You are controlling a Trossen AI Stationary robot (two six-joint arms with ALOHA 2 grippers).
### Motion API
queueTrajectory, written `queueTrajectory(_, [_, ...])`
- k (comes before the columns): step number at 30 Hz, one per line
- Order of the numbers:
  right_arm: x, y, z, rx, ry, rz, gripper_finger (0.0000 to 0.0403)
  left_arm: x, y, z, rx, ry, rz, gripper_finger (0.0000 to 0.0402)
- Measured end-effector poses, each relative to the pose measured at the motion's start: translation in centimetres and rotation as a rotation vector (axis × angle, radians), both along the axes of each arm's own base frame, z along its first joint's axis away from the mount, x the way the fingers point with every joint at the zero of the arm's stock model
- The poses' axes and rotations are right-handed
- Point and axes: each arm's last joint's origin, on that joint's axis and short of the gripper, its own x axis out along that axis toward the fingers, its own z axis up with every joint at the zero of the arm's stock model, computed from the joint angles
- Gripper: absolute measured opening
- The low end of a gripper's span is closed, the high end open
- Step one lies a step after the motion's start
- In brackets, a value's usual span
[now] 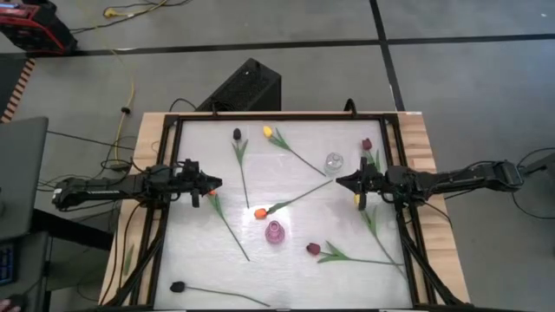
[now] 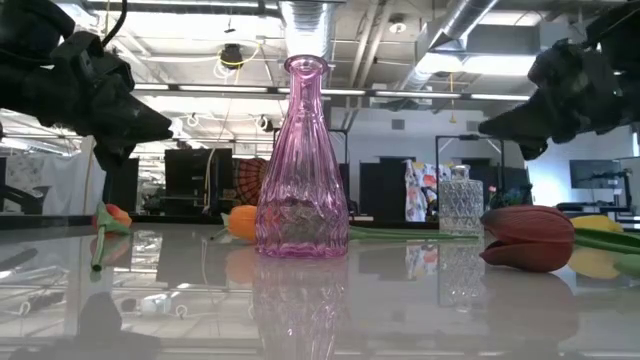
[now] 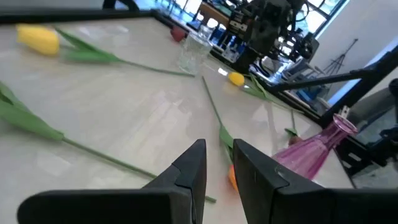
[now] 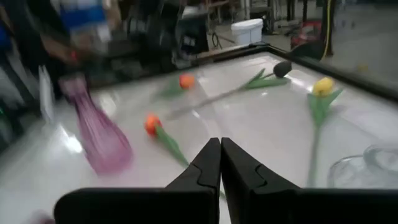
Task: Sort flowers into vase by color
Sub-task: Put the bottom red flower into the violet vase
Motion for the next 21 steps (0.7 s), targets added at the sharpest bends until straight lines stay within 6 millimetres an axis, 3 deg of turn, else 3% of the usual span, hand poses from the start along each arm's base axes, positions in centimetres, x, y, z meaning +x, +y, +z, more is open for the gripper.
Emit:
queueTrajectory(3, [0.2,-0.1,0.8,0.041,-0.038,-0.006,0.0040,0.0,-0.2,-0.1,-0.008,0.008,-0.016,0.0067])
queueTrajectory(9, [1.5,0.6,4.4,0.101,-0.017,0.143,0.0040,0.3,-0.4,0.2,0.067,-0.005,-0.015,0.0067])
queueTrajectory(17, [4.0,3.0,8.4,0.235,0.531,0.192,0.0040,1.1,-1.1,0.5,0.152,-0.029,-0.113,0.0067])
queueTrajectory(21, [5.4,4.7,10.0,0.295,0.725,0.187,0.0040,1.5,-1.5,0.4,0.242,-0.023,-0.163,0.0067])
